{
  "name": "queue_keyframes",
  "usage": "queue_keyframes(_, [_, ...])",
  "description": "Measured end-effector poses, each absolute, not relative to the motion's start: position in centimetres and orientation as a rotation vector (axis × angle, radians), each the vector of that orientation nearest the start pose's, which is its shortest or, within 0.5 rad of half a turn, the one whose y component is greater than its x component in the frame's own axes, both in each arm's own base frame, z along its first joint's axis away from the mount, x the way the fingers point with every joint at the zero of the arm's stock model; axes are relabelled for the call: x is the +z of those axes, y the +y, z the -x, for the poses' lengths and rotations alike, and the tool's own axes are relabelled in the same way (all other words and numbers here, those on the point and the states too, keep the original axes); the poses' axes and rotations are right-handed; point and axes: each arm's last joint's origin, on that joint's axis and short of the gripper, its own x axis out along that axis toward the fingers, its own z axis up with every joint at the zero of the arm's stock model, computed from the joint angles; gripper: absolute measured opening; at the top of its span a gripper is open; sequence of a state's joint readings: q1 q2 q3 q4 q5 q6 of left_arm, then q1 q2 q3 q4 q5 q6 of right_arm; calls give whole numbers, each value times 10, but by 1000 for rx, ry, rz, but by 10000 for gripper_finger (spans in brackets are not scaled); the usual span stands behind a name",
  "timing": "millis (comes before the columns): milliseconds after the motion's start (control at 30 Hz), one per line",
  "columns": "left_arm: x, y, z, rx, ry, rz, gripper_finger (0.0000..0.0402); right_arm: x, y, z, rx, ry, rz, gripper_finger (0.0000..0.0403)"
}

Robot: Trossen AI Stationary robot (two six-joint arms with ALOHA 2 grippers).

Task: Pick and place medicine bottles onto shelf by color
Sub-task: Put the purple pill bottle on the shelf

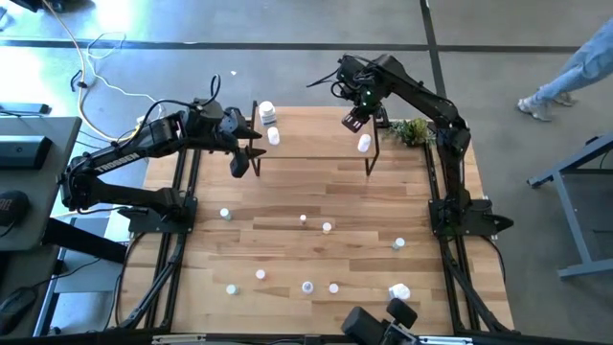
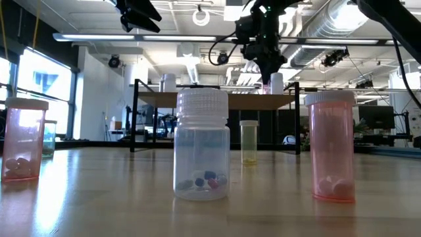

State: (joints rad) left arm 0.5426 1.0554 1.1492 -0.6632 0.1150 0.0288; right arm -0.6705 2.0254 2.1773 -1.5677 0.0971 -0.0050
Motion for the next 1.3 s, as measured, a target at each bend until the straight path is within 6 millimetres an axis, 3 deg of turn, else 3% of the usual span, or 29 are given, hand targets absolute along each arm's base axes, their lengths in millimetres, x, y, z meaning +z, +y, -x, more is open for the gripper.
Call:
queue_keyframes(467, [364, 105, -181, 408, 546, 157, 229, 342, -242, -298, -630, 1391, -406, 96])
queue_keyframes(833, [364, 105, -181, 408, 546, 157, 229, 342, -242, -298, -634, 1390, -410, 149])
queue_keyframes(1300, [362, 105, -180, 413, 560, 188, 229, 350, -241, -298, -640, 1359, -397, 154])
